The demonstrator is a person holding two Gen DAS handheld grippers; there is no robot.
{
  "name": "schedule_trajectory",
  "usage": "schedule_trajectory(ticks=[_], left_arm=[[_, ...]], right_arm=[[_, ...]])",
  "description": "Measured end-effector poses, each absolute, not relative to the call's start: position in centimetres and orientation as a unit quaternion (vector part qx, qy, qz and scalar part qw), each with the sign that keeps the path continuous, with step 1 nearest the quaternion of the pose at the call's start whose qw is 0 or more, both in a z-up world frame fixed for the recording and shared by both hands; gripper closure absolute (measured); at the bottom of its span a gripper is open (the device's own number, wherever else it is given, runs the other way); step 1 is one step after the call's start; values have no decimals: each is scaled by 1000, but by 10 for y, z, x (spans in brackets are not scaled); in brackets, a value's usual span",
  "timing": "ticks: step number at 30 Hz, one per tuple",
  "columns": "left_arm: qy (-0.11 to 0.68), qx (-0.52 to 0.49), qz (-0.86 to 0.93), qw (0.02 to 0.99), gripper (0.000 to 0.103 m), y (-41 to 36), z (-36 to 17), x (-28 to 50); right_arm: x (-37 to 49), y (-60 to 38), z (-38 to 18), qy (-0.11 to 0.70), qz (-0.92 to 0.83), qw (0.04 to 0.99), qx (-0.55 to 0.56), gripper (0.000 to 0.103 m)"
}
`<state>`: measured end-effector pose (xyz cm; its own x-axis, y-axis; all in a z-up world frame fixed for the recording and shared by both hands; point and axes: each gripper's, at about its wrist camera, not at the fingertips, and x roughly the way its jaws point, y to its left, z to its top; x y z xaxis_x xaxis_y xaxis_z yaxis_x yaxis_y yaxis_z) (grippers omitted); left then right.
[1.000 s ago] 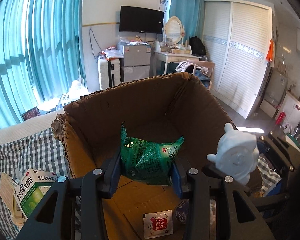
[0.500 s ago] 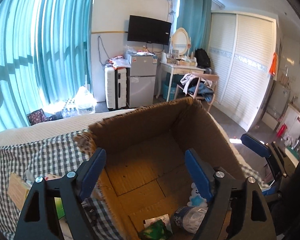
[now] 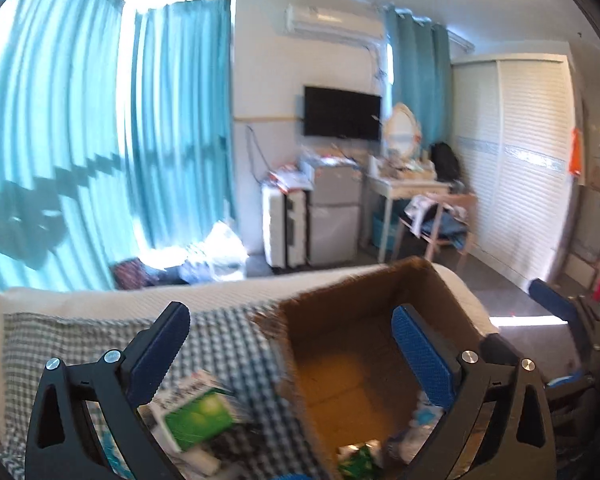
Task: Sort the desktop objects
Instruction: 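Move both tools back over the remaining items on the bedspread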
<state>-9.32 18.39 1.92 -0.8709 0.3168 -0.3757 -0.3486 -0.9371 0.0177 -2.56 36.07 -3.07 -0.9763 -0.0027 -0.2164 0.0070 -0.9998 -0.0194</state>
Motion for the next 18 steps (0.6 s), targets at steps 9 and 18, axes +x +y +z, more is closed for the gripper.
schedule_trajectory(ticks=[9,18], left_arm=[[64,-137,981,122,0,132,34,-70],[85,-95,988,84,0,77,38,-46]], right_arm=[[-11,334,-13,10,-996,11,92,0],[1,295,-5,30,-998,18,55,0]])
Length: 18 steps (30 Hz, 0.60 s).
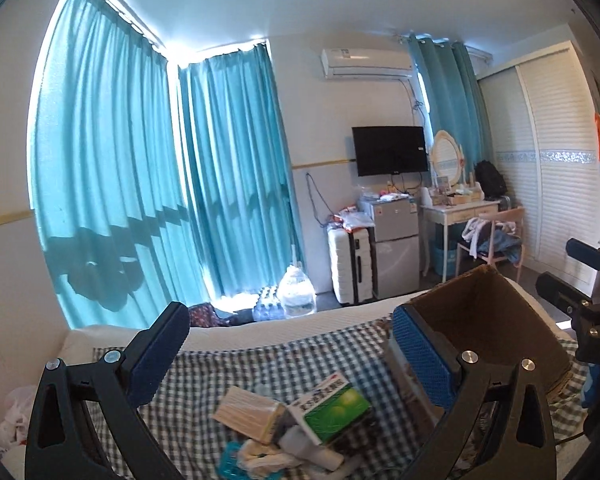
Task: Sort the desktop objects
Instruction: 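Move both tools back over the remaining items on the bedspread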
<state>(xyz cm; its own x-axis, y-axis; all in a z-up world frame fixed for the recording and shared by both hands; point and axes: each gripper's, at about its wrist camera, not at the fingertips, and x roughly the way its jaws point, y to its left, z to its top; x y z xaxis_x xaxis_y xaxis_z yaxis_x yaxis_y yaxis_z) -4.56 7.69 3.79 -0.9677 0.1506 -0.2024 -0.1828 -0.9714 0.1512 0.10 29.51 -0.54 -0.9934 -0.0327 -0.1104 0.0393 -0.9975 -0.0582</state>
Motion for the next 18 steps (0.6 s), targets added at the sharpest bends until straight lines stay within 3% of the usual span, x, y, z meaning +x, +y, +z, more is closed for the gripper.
schedule_trajectory(ticks=[6,14,18], left_arm=[[75,-56,995,37,0,35,35,-38],[65,-83,994,0,0,-6,8,-48],[35,-116,992,-18,0,-27,-6,-54]], right_arm=[[3,261,-10,57,-995,53,55,0],[11,214,-21,68,-992,105,9,0],[0,196,-29,46,-989,133,52,0]])
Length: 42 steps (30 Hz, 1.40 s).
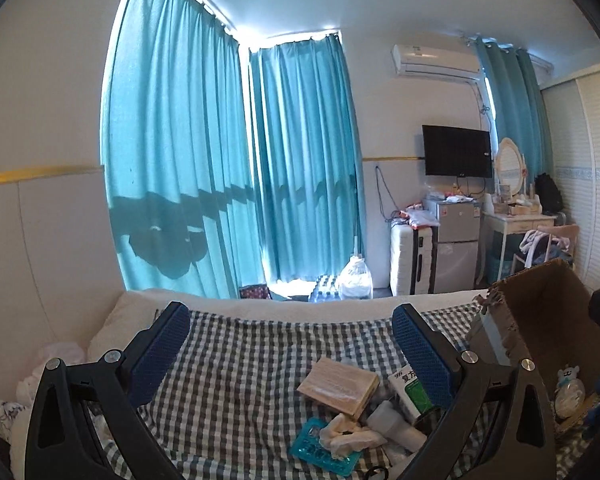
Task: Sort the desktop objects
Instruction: 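Move both tools back over the remaining items on the bedspread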
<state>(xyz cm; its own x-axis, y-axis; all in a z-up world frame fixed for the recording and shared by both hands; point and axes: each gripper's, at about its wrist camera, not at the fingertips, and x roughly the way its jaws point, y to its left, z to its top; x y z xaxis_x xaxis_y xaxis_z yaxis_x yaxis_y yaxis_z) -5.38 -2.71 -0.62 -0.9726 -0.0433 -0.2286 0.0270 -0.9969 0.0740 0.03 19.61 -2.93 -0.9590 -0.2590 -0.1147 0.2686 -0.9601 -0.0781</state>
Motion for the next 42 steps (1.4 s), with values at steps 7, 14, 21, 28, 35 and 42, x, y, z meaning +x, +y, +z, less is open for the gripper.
schedule_trajectory(ticks=[7,14,21,28,35,42], left_arm=[[-36,148,-988,15,0,-44,-33,-67],[-40,173,-984,-6,0,-45,-56,-85],[-35,205,-978,-15,1,-47,-81,-101],[-32,246,-969,-16,5,-52,-114,-121],[-28,296,-954,-38,7,-43,-150,-138],[-23,354,-933,-64,10,-31,-192,-163]], right_arm=[[-16,160,-51,100,-988,103,59,0],[-36,135,-72,105,-982,131,92,0],[-71,131,-102,94,-974,150,144,0],[-88,115,-138,128,-962,175,166,3],[-111,117,-170,147,-960,143,191,5],[-129,136,-191,121,-954,155,226,5]])
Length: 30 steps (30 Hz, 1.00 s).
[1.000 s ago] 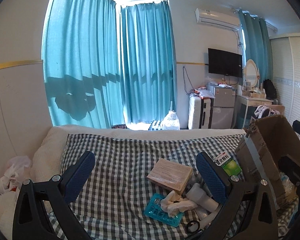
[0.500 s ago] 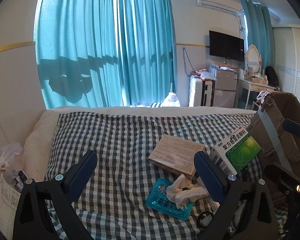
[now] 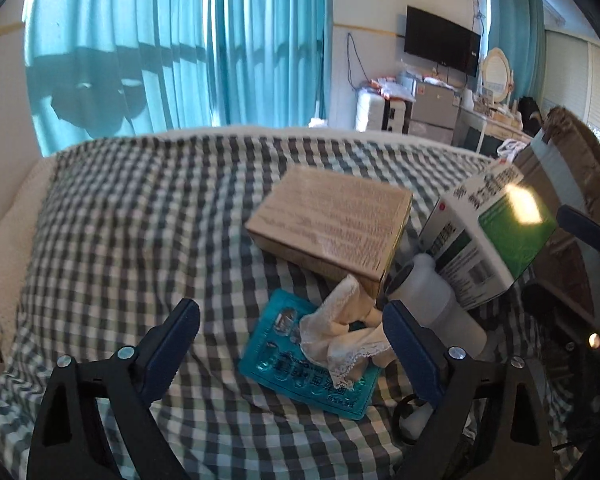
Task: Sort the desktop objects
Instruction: 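Move both tools back over the remaining items on the bedspread, then grasp the blue pill blister with the left tool while the right grasps the green medicine box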
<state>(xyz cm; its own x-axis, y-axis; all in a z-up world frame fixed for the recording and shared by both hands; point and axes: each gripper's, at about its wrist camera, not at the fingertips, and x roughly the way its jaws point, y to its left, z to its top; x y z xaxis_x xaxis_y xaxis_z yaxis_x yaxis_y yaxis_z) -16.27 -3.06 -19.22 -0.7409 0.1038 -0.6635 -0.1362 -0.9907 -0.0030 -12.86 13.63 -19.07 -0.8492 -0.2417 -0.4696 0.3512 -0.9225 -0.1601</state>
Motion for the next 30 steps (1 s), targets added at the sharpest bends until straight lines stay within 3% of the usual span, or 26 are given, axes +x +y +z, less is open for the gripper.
schedule_trajectory(ticks=[7,12,19,30], left_arm=[[44,-380,920,85,15,-15,-210,-172],[61,-397,911,98,38,-6,-224,-173],[82,-398,908,102,46,4,-230,-170],[57,-399,907,122,72,-10,-225,-161]], right_arm=[[-131,132,-200,162,-952,146,215,1],[-132,136,-203,170,-956,126,203,0],[-136,141,-206,182,-957,116,192,0],[-160,153,-220,146,-957,122,219,0]])
